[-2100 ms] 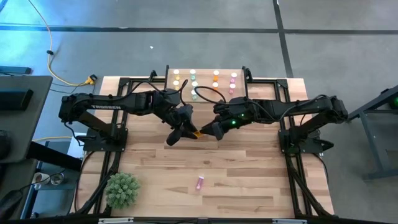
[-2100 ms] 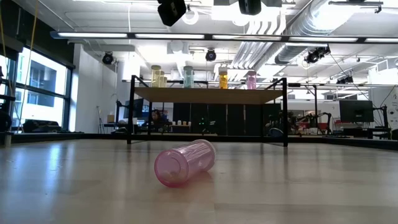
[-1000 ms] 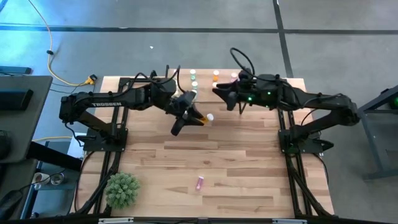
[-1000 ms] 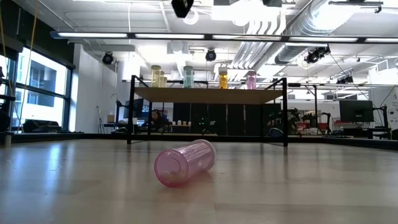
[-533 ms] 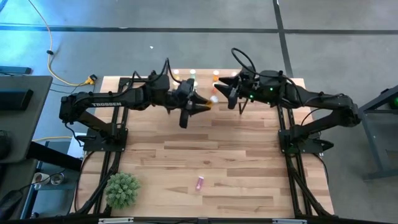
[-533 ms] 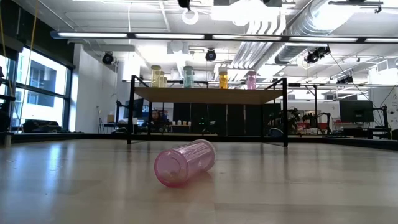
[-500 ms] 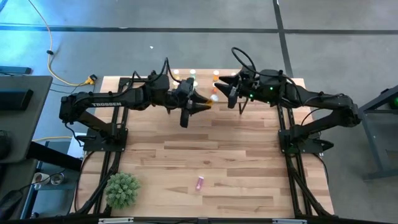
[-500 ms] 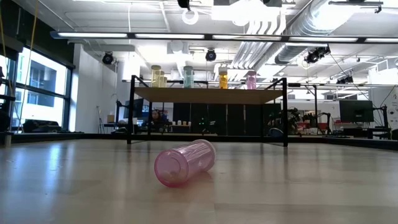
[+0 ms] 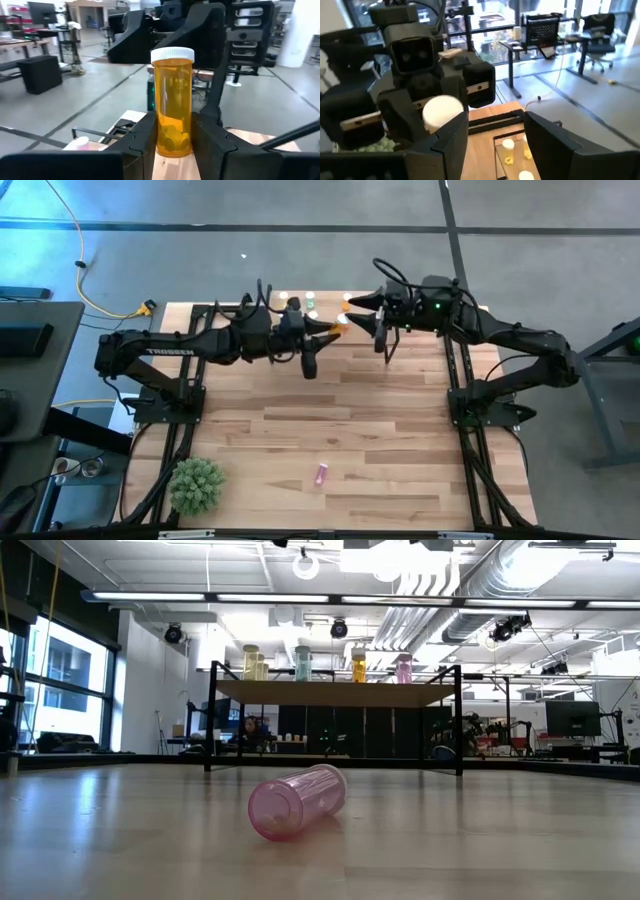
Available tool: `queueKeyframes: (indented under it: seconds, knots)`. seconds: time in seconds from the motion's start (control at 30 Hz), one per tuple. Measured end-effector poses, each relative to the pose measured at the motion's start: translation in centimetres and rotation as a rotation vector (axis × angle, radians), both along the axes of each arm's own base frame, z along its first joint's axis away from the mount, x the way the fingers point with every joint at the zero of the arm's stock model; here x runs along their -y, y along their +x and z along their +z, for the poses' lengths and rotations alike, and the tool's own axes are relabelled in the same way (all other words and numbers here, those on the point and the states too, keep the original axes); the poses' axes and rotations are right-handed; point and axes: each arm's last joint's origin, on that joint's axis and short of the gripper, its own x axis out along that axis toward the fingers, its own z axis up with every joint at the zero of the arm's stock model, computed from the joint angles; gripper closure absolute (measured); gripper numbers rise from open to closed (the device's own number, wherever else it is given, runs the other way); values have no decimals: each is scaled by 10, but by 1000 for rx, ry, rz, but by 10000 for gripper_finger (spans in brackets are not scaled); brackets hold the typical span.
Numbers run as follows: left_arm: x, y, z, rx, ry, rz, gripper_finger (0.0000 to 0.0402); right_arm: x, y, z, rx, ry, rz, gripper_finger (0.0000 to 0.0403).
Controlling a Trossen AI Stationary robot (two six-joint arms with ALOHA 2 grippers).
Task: Pick and place medicine bottles onto shelf by color
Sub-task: Put the orange pill bottle on the shelf aligned with the other orange pill bottles
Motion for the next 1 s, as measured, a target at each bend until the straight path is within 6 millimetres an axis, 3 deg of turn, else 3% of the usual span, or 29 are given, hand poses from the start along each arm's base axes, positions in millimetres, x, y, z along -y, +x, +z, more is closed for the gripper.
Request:
queueKeyframes:
  seconds: [0.23,0.43,1.0]
  knots:
    - [6,0,1,13,7,142,305,-1,-10,21,55,-110,53,217]
    - [5,0,5,42,31,162,305,-7,-14,39,111,-162,63,217]
    - [6,0,4,-31,158,122,305,-5,4,28,86,-31,110,217]
